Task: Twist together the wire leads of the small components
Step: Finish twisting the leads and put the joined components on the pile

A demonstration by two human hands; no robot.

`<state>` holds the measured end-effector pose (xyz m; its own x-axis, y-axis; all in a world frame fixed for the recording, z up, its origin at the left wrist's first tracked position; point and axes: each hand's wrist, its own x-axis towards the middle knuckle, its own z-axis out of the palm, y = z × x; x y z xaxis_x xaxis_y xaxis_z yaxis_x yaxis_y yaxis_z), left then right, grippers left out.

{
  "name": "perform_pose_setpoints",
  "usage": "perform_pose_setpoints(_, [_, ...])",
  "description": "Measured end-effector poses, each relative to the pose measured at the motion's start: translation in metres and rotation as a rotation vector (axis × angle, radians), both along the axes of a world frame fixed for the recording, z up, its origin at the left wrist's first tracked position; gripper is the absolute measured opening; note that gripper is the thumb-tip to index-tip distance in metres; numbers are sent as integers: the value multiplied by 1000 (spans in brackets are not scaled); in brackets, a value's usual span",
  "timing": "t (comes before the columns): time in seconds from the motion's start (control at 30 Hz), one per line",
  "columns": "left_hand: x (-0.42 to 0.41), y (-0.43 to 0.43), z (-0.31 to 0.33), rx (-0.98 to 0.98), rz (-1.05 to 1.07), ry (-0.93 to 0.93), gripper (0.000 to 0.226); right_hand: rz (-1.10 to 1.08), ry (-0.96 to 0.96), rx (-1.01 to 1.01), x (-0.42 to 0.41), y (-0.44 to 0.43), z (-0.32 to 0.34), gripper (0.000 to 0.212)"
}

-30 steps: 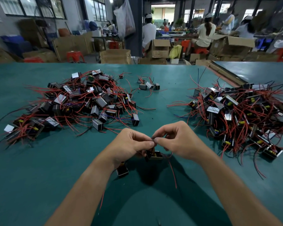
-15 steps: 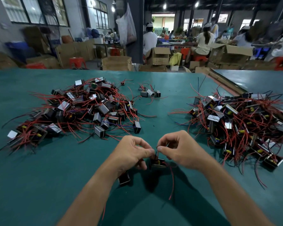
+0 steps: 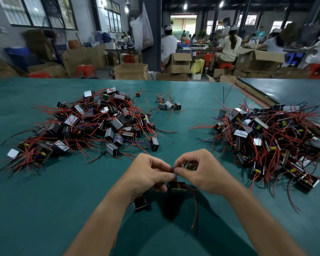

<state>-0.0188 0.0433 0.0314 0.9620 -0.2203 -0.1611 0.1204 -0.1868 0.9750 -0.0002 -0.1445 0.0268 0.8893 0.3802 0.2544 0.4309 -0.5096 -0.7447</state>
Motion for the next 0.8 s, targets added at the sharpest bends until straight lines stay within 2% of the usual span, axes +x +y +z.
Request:
perform_pose_setpoints(0.23, [2, -3, -5, 31, 3, -46, 18, -9, -46, -59, 1, 0, -1, 11])
perform_pose_setpoints(0.47, [4, -3, -7, 59, -6, -61, 11, -51, -30, -53, 0, 0, 0, 12])
perform_pose_setpoints(0.8, [5, -2, -8, 100, 43, -49, 3, -30, -69, -194, -2, 4, 2, 9])
